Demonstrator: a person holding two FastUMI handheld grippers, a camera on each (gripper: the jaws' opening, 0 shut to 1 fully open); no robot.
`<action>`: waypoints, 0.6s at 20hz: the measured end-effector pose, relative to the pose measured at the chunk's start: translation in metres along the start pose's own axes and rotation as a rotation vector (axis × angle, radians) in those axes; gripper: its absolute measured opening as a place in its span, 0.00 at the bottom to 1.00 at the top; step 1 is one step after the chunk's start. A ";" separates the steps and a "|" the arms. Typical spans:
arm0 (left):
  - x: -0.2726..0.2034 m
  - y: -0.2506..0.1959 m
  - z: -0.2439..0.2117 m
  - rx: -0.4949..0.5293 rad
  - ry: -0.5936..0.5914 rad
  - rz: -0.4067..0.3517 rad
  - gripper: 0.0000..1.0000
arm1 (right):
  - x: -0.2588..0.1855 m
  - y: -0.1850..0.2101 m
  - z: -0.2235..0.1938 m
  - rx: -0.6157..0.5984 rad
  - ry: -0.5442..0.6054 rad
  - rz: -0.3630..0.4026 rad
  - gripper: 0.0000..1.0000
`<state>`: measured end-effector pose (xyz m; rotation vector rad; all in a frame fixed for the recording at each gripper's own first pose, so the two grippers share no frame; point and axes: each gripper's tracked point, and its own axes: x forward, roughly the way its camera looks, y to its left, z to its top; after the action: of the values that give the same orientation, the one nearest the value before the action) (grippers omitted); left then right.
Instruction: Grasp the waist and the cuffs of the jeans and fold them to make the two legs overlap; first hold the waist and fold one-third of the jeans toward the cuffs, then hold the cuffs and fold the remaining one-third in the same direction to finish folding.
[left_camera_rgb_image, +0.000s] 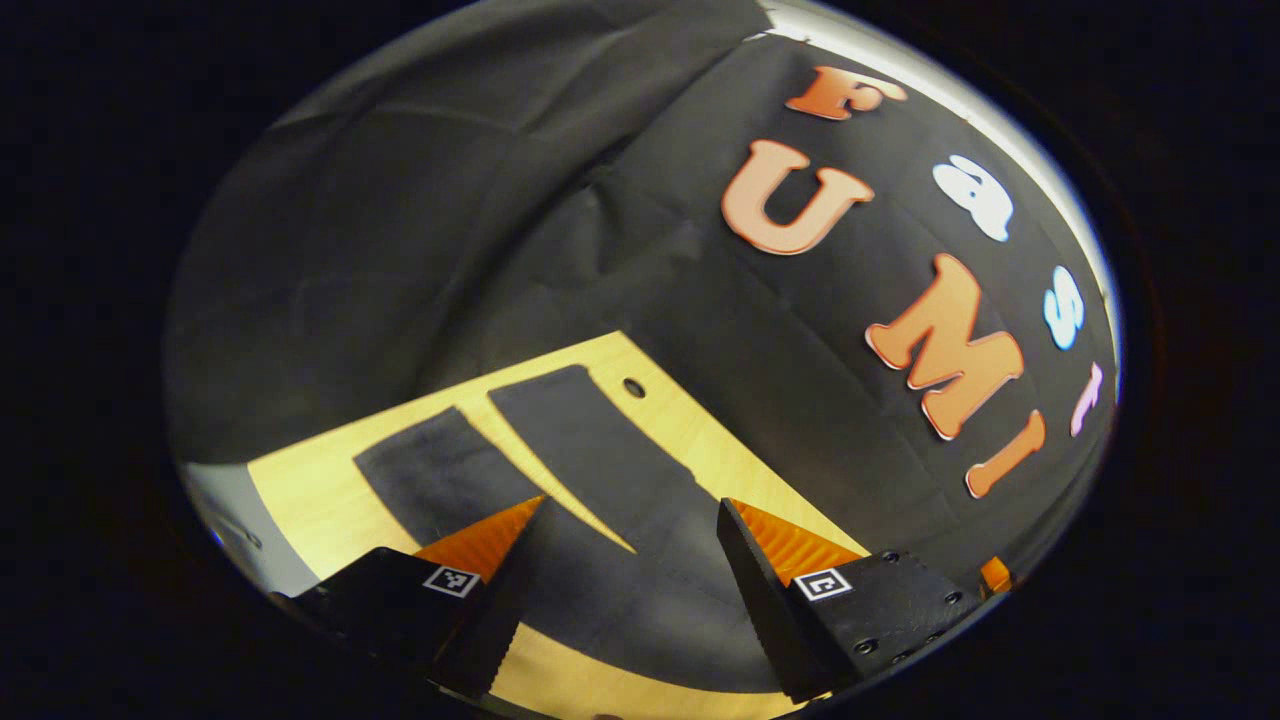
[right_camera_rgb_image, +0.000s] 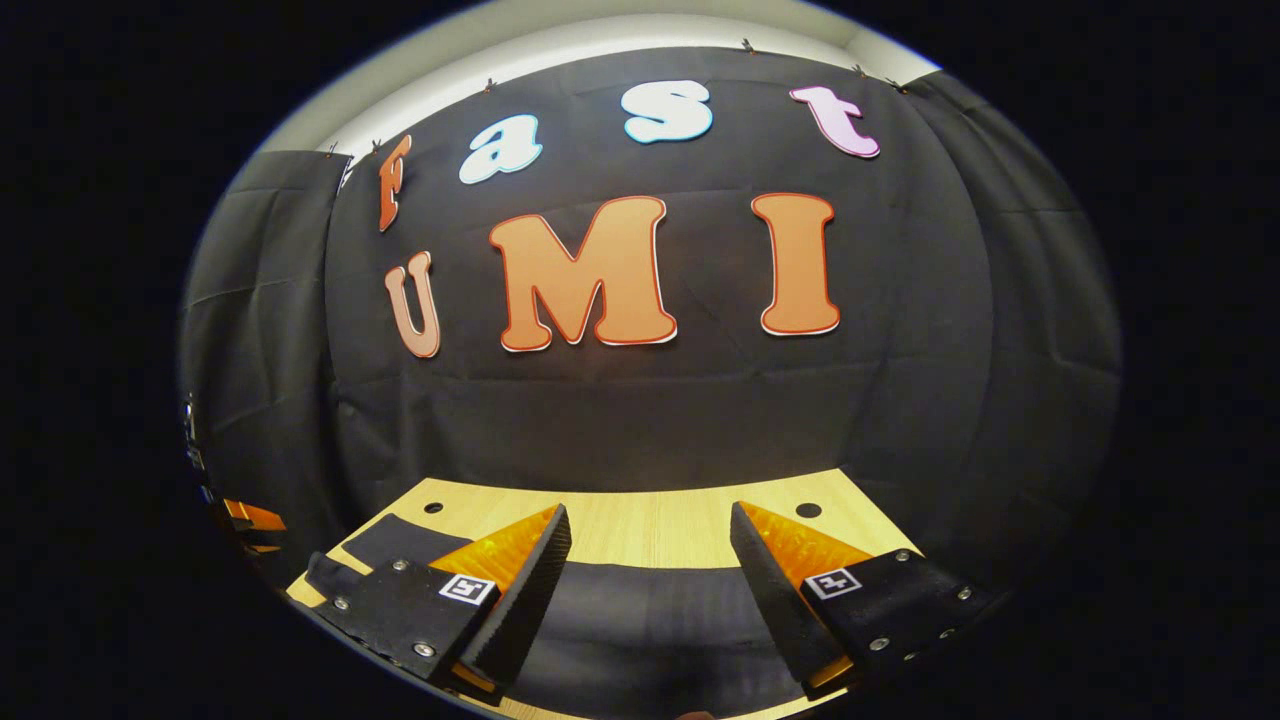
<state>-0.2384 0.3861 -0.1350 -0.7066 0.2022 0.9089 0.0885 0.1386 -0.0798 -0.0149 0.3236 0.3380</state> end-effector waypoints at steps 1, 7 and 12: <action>0.002 0.013 -0.008 -0.039 0.029 0.031 0.98 | 0.001 0.002 -0.003 0.000 0.009 0.006 1.00; 0.011 0.077 -0.059 -0.320 0.163 0.173 0.98 | 0.006 -0.006 -0.010 0.017 0.051 0.010 0.96; 0.027 0.116 -0.096 -0.454 0.246 0.290 0.99 | 0.008 -0.016 -0.012 0.052 0.079 -0.007 0.96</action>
<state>-0.3002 0.3897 -0.2750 -1.2357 0.3269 1.1595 0.0973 0.1257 -0.0940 0.0219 0.4109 0.3222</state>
